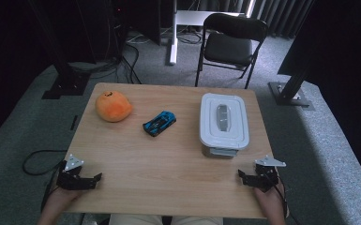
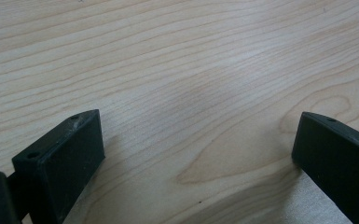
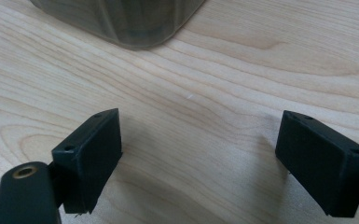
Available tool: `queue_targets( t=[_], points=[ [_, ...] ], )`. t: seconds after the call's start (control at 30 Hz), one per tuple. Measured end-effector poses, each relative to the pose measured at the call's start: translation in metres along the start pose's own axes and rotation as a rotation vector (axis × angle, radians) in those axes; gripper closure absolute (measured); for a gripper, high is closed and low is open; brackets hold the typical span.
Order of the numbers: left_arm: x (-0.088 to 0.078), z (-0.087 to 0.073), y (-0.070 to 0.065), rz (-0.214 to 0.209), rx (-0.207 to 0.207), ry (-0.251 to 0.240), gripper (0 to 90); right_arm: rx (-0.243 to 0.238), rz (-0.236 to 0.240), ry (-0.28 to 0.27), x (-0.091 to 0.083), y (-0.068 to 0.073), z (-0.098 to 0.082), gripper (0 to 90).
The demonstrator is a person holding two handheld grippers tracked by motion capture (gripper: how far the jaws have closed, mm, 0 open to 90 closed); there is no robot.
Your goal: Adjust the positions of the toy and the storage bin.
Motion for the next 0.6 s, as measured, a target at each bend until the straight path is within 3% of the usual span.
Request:
queue_targets(
  t=[0.6],
  points=[
    [0.0002,0.0013,0.0013,-0.026,0.023,0.013,2.9,0.005,-0.002,0.001,-0.0049,0.0001,-0.0037,13.8]
  ],
)
Point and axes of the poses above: each handheld gripper's, and its own axes: x roughly forward along the jaws, z roughly out of its top, y roughly to its left, the point moved 4 cm from there along x, roughly forward along the jaws, and after that the axes turned 8 degrees about -y, right-handed, at the moved point
